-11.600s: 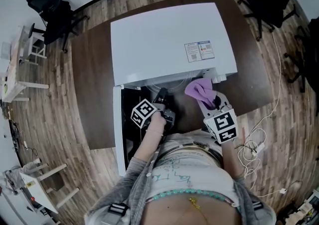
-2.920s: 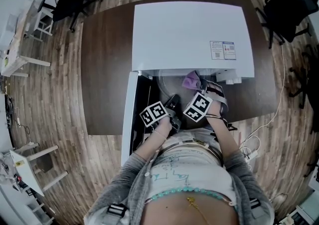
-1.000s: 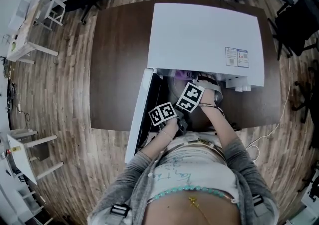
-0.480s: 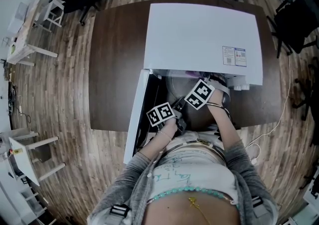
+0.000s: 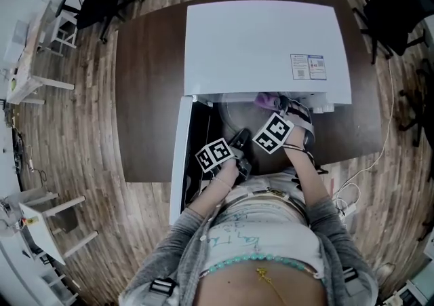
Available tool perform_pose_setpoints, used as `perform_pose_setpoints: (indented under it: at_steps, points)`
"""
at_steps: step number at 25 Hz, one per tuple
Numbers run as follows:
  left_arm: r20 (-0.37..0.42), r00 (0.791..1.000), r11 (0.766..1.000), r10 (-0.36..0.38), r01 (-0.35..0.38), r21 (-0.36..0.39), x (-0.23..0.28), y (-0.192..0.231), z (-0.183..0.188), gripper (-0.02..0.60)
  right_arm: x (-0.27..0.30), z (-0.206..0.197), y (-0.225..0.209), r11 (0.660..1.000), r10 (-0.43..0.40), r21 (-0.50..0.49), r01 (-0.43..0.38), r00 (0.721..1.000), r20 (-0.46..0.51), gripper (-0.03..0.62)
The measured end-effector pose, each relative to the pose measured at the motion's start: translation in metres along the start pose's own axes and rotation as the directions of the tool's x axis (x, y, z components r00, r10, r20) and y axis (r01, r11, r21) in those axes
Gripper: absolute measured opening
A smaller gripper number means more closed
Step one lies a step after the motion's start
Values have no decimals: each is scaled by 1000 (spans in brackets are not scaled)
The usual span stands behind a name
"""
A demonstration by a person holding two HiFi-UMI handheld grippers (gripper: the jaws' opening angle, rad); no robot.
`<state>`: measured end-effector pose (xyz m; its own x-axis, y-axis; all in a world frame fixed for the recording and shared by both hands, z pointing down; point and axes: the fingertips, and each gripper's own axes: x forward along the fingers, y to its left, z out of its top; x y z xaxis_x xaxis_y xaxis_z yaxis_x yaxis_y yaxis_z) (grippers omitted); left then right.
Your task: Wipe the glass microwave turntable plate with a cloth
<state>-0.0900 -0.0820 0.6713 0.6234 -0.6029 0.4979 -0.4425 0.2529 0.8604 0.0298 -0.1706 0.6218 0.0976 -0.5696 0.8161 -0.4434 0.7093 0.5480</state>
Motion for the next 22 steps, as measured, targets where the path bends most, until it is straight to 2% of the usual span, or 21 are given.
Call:
perform_pose_setpoints:
  at_steps: [12, 22]
  points:
    - [-8, 1000, 1000, -2, 2, -15, 1, 4, -4, 107, -6, -26, 21, 998, 33, 46, -31, 999, -34, 115]
    - [-5, 1000, 1000, -4, 4, -8, 0, 3, -4, 107, -15, -18, 52, 997, 68, -27, -69, 997, -25, 115]
